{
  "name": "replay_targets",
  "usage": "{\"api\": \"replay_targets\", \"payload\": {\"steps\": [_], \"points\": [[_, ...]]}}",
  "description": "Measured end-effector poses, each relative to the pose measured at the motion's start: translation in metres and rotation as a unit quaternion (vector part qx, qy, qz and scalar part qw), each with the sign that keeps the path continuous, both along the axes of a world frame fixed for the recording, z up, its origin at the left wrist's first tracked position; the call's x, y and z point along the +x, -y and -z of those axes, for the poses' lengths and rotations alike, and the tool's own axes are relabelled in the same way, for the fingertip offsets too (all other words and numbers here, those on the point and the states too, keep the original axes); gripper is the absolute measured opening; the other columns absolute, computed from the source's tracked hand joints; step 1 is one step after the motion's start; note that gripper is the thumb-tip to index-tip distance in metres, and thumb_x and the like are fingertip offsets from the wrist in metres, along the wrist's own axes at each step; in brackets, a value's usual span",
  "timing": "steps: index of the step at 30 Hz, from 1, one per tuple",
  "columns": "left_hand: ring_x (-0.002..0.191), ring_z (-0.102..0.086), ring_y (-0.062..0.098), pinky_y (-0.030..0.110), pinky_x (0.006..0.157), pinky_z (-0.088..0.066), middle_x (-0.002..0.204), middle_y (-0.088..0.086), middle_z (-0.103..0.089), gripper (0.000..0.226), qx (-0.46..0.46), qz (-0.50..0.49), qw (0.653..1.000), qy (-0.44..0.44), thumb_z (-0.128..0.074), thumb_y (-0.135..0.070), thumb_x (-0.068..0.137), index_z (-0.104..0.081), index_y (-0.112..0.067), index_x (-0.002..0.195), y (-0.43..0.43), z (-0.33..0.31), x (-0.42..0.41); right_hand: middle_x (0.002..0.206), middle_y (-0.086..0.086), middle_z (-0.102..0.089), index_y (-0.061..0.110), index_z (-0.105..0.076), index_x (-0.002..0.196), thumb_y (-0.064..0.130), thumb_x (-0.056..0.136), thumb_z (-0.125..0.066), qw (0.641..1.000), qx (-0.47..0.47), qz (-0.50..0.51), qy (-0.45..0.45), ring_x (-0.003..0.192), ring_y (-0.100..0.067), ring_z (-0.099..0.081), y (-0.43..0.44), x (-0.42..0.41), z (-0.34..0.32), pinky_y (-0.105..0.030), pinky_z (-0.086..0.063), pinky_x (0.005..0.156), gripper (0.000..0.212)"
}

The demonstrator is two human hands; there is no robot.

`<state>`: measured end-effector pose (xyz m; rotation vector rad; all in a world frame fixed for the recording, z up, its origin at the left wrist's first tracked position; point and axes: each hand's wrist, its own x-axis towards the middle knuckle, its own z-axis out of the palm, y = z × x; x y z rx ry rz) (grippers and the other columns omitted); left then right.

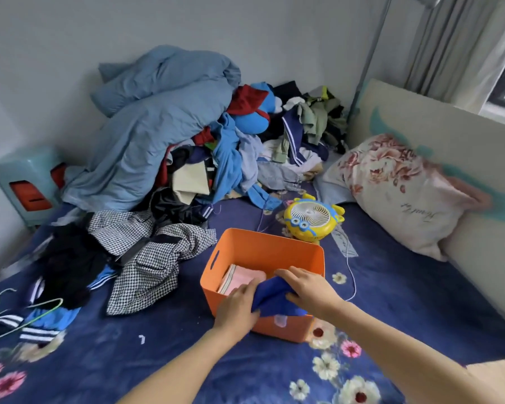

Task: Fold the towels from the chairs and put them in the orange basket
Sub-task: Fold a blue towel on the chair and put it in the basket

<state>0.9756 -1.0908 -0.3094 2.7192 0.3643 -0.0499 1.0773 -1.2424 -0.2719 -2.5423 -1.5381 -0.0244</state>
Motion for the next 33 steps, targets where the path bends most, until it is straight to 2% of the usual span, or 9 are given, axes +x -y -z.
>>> {"api": "replay_targets", "payload": {"steps": [5, 11, 17, 20, 23, 25, 27, 30, 33], "points": [[0.121, -0.049, 0.026, 0.037, 0.092, -0.044, 0.136, 0.001, -0.050, 0.056, 0.007, 0.034, 0.999, -0.020, -0.047, -0.015, 0.087, -0.034, -0.024, 0.141, -0.033, -0.010, 0.049, 0.105, -0.014, -0.062, 0.009, -0.049, 0.132, 0.007, 0.076, -0.053, 1.000, -0.002, 0.005, -0.026, 0.093, -0.034, -0.062, -0.014, 0.055, 0.016, -0.041, -0.054, 0.068, 0.056], [0.123, -0.046, 0.026, 0.038, 0.089, -0.042, 0.140, 0.002, -0.044, 0.053, 0.065, 0.079, 0.989, -0.110, -0.042, -0.018, 0.091, -0.029, -0.022, 0.142, -0.079, -0.009, 0.107, 0.124, -0.009, -0.051, 0.018, -0.029, 0.144, 0.010, 0.087, -0.047, 0.996, -0.044, 0.052, -0.049, 0.114, -0.030, -0.048, -0.050, 0.097, 0.033, -0.041, -0.048, 0.080, 0.061], [0.114, -0.051, 0.030, 0.034, 0.072, -0.035, 0.129, 0.007, -0.052, 0.033, 0.070, 0.114, 0.978, -0.162, -0.042, -0.017, 0.092, -0.039, -0.014, 0.125, -0.123, 0.020, 0.166, 0.122, -0.008, -0.052, 0.017, -0.037, 0.137, 0.013, 0.085, -0.046, 0.987, -0.075, 0.114, -0.091, 0.111, -0.029, -0.049, -0.085, 0.136, 0.061, -0.038, -0.046, 0.080, 0.053], [0.117, -0.049, 0.030, 0.035, 0.076, -0.038, 0.133, 0.009, -0.049, 0.039, 0.058, 0.120, 0.973, -0.189, -0.040, -0.014, 0.091, -0.038, -0.013, 0.130, -0.146, 0.049, 0.203, 0.117, -0.008, -0.054, 0.015, -0.043, 0.132, 0.014, 0.084, -0.049, 0.976, -0.080, 0.163, -0.117, 0.110, -0.028, -0.051, -0.109, 0.162, 0.090, -0.037, -0.046, 0.077, 0.048], [0.121, -0.049, 0.030, 0.041, 0.085, -0.048, 0.136, 0.008, -0.049, 0.050, 0.072, 0.124, 0.981, -0.128, -0.043, -0.008, 0.086, -0.039, -0.011, 0.135, -0.163, 0.081, 0.229, 0.085, -0.004, -0.063, 0.013, -0.058, 0.107, 0.014, 0.062, -0.062, 0.984, -0.004, 0.164, -0.073, 0.075, -0.026, -0.064, -0.125, 0.178, 0.118, -0.028, -0.047, 0.049, 0.045], [0.099, -0.065, 0.032, 0.038, 0.068, -0.058, 0.116, 0.013, -0.065, 0.050, 0.118, 0.175, 0.976, -0.056, -0.045, -0.004, 0.071, -0.061, -0.005, 0.118, -0.165, 0.098, 0.230, 0.075, -0.001, -0.065, 0.014, -0.053, 0.100, 0.019, 0.050, -0.066, 0.986, -0.029, 0.147, -0.067, 0.060, -0.021, -0.062, -0.124, 0.174, 0.135, -0.021, -0.043, 0.041, 0.052], [0.085, -0.071, 0.027, 0.030, 0.058, -0.058, 0.099, 0.011, -0.073, 0.048, 0.170, 0.199, 0.960, -0.099, -0.039, -0.011, 0.066, -0.073, -0.008, 0.100, -0.165, 0.128, 0.225, 0.080, -0.002, -0.067, 0.014, -0.048, 0.104, 0.019, 0.050, -0.076, 0.987, -0.052, 0.123, -0.094, 0.063, -0.020, -0.063, -0.121, 0.171, 0.173, -0.021, -0.046, 0.045, 0.061], [0.121, -0.056, 0.025, 0.037, 0.093, -0.049, 0.128, 0.014, -0.060, 0.048, 0.184, 0.190, 0.945, -0.193, -0.036, -0.012, 0.081, -0.061, -0.010, 0.123, -0.163, 0.171, 0.208, 0.104, -0.008, -0.063, 0.016, -0.044, 0.119, 0.018, 0.061, -0.073, 0.975, -0.133, 0.099, -0.148, 0.083, -0.022, -0.068, -0.124, 0.161, 0.218, -0.023, -0.053, 0.062, 0.065], [0.143, -0.015, 0.035, 0.050, 0.114, -0.016, 0.154, 0.019, -0.018, 0.057, 0.159, 0.174, 0.891, -0.389, -0.037, -0.013, 0.095, -0.017, -0.008, 0.148, -0.166, 0.220, 0.186, 0.153, -0.010, -0.019, 0.028, -0.026, 0.145, 0.014, 0.091, -0.038, 0.913, -0.277, 0.123, -0.272, 0.134, -0.032, -0.035, -0.133, 0.139, 0.256, -0.040, -0.034, 0.107, 0.056]]}}
